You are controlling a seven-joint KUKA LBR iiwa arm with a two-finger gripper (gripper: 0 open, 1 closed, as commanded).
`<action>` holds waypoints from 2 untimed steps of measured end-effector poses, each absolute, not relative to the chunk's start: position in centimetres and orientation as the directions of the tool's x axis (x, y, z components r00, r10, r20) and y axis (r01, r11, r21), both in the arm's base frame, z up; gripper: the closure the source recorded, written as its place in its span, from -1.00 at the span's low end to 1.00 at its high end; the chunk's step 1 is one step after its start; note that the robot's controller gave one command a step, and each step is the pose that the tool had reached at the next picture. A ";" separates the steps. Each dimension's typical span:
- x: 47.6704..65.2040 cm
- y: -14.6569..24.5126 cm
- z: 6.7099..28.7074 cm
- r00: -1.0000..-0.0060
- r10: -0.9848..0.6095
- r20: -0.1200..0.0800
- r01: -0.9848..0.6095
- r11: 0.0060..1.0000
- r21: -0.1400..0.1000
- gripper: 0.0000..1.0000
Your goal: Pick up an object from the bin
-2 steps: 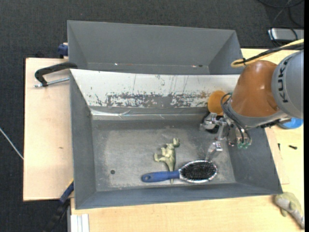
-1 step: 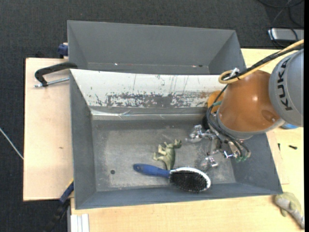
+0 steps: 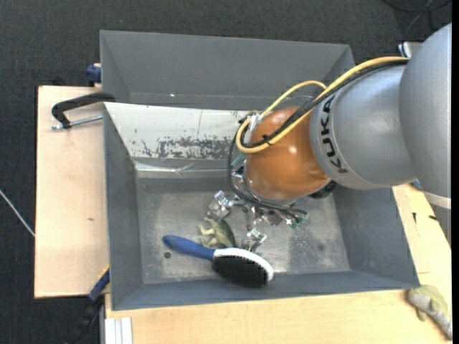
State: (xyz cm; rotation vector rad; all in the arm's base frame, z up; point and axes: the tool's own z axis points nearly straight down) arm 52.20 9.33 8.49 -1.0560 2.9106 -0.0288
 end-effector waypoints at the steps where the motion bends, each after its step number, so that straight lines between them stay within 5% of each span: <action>1: 52.6 9.6 8.8 -0.765 -0.642 -0.055 -0.641 0.766 -0.037 1.00; 2: 52.3 9.0 8.9 -0.765 -0.642 -0.057 -0.642 0.767 -0.030 1.00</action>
Offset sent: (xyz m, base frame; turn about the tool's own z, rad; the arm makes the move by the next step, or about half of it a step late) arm 0.0000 0.0000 0.0000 0.0000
